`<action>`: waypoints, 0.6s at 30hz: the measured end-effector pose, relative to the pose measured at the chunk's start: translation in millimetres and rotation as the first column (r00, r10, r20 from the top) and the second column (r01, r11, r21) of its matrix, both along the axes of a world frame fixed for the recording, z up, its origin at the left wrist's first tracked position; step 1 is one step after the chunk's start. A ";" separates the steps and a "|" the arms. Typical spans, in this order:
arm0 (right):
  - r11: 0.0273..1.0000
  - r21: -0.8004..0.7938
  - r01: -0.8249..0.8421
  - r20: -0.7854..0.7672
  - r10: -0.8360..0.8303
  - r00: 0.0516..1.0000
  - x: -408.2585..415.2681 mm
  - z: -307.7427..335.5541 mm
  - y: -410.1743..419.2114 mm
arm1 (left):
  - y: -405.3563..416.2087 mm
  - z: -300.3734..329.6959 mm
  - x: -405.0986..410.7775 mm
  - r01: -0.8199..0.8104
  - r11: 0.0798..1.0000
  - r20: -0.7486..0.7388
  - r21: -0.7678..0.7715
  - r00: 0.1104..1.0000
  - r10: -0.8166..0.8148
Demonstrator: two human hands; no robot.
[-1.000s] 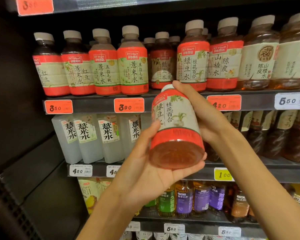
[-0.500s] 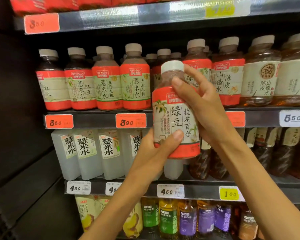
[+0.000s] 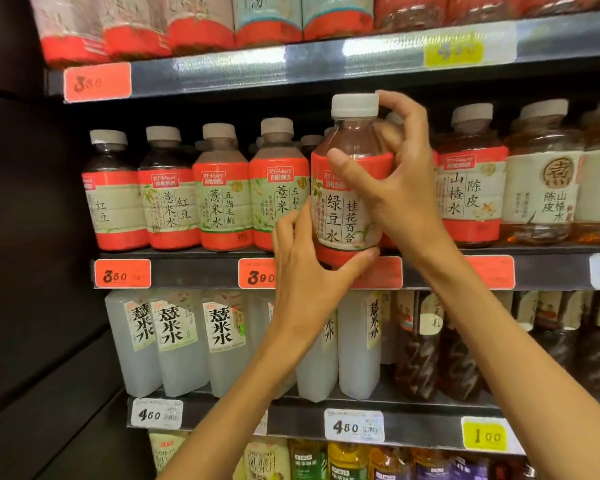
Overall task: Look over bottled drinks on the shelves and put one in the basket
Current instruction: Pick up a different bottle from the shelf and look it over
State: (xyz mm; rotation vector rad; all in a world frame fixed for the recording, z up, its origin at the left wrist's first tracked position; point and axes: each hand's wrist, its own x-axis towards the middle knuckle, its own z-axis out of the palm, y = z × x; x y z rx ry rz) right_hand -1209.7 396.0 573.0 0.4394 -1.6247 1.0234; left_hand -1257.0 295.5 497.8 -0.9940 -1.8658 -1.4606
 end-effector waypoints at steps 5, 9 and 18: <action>0.995 0.085 0.050 0.030 -0.052 0.998 -13.3 -0.5 9.2 | 9.4 -2.8 -4.6 -0.080 0.997 -0.005 -0.009 0.997 0.079; 0.980 0.136 0.145 -0.012 -0.145 0.989 -18.4 -1.5 13.9 | 18.7 -6.1 -2.9 -0.172 0.985 -0.052 0.013 0.984 0.173; 0.901 0.194 0.388 -0.163 -0.361 0.918 -24.0 -2.1 17.8 | 27.7 -0.3 -7.7 -0.429 0.902 -0.187 0.052 0.883 0.431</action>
